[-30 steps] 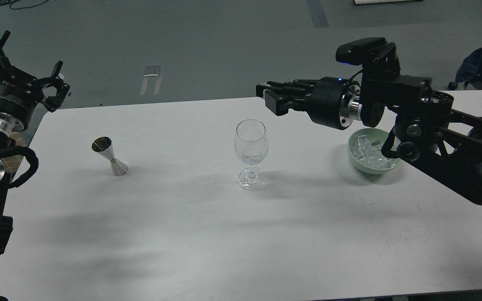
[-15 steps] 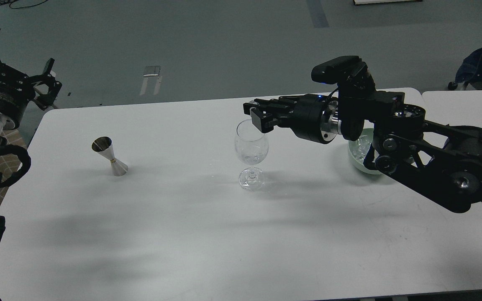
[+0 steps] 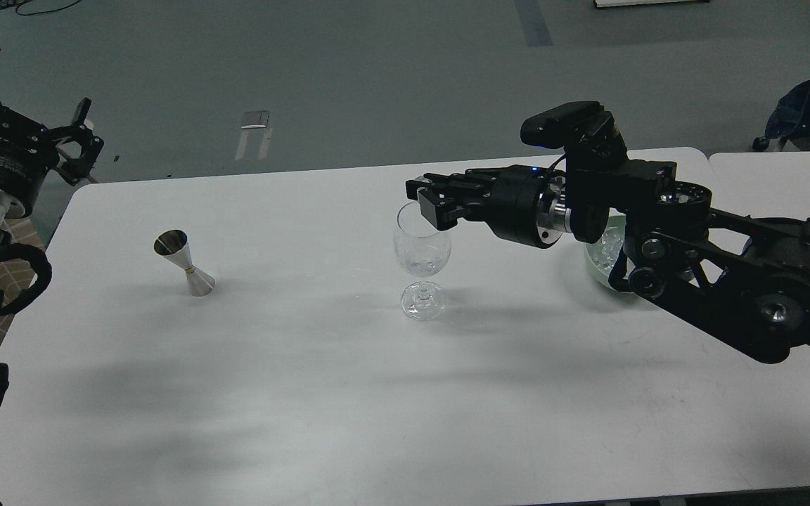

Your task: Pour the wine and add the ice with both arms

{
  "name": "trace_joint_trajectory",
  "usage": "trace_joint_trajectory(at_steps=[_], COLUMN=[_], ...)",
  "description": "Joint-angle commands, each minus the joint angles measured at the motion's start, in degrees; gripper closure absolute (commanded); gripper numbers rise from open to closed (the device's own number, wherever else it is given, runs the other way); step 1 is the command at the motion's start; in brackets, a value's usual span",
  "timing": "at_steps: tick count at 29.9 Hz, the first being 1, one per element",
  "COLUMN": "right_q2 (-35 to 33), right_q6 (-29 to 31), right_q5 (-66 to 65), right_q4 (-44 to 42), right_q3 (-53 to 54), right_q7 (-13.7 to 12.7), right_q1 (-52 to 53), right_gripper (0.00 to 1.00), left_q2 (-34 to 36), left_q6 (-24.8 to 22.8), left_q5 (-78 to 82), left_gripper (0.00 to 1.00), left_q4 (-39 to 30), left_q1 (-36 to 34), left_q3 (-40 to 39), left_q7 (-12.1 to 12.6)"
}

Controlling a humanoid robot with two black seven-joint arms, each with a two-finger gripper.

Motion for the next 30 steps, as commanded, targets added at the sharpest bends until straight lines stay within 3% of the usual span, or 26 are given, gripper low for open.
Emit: trace_joint_trajectory(at_steps=[1,7,13,15,16,17,24,30], right_q2=[-0.15,-0.50,-0.67,-0.68,-0.50,-0.15,2.13,8.98], right_q6=[-0.04,0.05,-0.04,-0.04,-0.21,-0.21,-0.47,-1.97], right_q5=[0.00,0.00,0.00,0.09,0.26,0.35,0.97,2.89], right_q4=[0.14,0.67,1.11,1.11,1.02,1.02,-0.65,-7.58], right_q3=[0.26,0.26,0.61,1.40,3.06,4.38,17.91,32.24], right_q7=[0.02,0.10,0.10,0.10,0.10,0.02,0.02,0.46], right_q1=[0.12,0.21,0.21,0.21,0.21,0.12,-0.06,-1.29], right_gripper=[0.63,0.51,0.48,0.38,0.09,0.00,0.00,0.00], left_q2=[-0.02,-0.02,-0.02,0.06,-0.02,0.06,0.06,-0.02], left_q6=[0.00,0.00,0.00,0.09,0.09,0.09,0.09,0.00], left_q5=[0.00,0.00,0.00,0.00,0.00,0.00,0.00,0.61], left_gripper=[0.03,0.03,0.03,0.03,0.03,0.03,0.02,0.02], left_q4=[0.03,0.03,0.03,0.03,0.03,0.03,0.03,0.21], left_q1=[0.01,-0.08,0.01,-0.08,-0.08,-0.08,-0.17,-1.22], left_q3=[0.09,0.09,0.00,0.00,0.00,0.09,0.09,1.32], left_q7=[0.00,-0.09,-0.09,-0.09,-0.09,-0.09,0.00,0.35])
